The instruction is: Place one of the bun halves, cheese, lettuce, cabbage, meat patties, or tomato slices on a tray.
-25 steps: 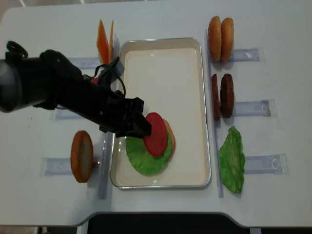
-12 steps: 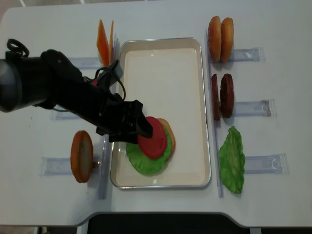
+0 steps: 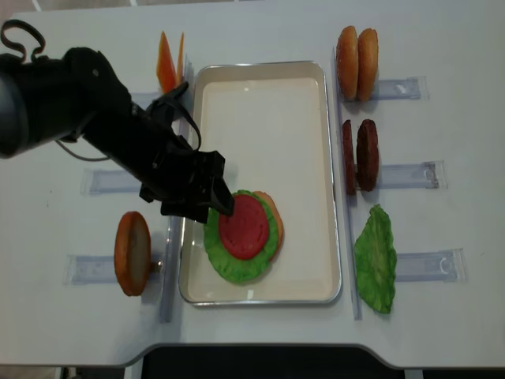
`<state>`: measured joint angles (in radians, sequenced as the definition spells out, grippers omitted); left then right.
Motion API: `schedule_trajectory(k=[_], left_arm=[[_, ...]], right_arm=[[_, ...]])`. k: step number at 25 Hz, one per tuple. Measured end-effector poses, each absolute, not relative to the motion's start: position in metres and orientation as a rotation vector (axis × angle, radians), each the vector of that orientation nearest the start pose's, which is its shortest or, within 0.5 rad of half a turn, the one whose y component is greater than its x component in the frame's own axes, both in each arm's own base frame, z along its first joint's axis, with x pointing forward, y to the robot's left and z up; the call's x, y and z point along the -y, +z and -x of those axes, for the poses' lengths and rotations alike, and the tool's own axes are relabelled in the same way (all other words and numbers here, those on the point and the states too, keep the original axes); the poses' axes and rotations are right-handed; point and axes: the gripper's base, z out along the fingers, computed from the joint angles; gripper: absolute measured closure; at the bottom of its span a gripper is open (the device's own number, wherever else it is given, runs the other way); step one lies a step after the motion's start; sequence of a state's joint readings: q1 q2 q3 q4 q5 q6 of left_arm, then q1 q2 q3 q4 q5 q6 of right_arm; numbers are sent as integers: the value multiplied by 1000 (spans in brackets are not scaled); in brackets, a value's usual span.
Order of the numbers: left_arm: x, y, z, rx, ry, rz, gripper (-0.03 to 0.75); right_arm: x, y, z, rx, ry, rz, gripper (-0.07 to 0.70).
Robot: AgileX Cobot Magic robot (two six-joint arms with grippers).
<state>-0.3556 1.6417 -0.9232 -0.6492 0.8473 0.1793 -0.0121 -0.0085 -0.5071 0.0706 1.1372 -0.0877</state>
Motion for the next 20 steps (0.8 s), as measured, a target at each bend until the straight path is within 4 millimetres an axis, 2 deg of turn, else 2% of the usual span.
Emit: schedule_trajectory(k=[3,10,14,20], left_arm=[[135,207,-261,-2996,-679,-214,263],[116,261,-262,-2998,-351,-292,263],[105,284,-261,-3000,-175,-299,263],[99,301,-255,-2952,-136,-268,263]], right_arm=[[-6,273,10,-2101,25,87,231],[-6,273,10,-2101,25,87,231],[-6,273,10,-2101,25,87,231],[-6,273,10,-2101,26,86,231]])
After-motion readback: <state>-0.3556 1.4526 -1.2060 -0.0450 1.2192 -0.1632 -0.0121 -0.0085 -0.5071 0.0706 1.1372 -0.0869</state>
